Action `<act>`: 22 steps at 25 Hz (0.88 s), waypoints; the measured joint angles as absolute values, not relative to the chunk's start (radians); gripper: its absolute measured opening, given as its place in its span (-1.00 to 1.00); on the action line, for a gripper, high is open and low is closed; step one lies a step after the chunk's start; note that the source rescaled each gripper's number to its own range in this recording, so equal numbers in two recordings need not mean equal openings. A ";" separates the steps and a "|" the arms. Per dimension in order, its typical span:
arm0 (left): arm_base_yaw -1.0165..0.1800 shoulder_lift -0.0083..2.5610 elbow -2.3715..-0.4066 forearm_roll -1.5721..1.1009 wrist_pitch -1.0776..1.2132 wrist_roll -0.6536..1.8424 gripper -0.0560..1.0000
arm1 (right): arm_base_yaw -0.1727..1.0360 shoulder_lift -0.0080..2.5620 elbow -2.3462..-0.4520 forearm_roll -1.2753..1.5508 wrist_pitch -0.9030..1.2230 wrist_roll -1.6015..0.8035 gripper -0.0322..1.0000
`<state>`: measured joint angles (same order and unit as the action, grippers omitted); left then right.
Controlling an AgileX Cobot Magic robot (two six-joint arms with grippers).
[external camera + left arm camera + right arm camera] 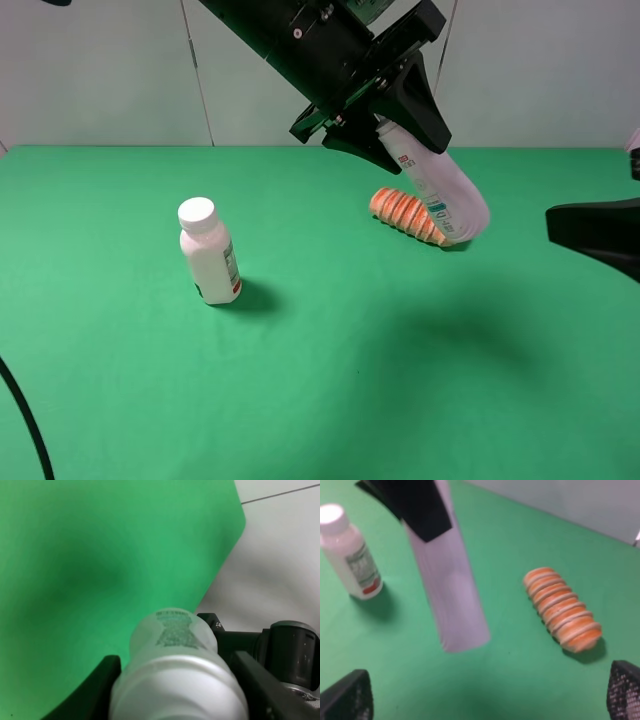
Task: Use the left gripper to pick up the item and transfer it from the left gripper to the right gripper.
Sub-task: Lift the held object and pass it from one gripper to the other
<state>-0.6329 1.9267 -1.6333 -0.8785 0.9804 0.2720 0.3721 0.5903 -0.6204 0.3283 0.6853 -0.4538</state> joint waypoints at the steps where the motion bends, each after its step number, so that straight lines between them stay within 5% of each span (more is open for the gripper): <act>1: -0.633 1.927 -1.633 -0.879 0.980 0.272 -0.89 | 0.383 0.602 -0.620 0.328 0.679 -0.461 1.00; 22: -0.633 1.927 -1.633 -0.879 0.975 0.271 -0.89 | 0.643 0.853 -0.620 0.323 0.461 -0.521 1.00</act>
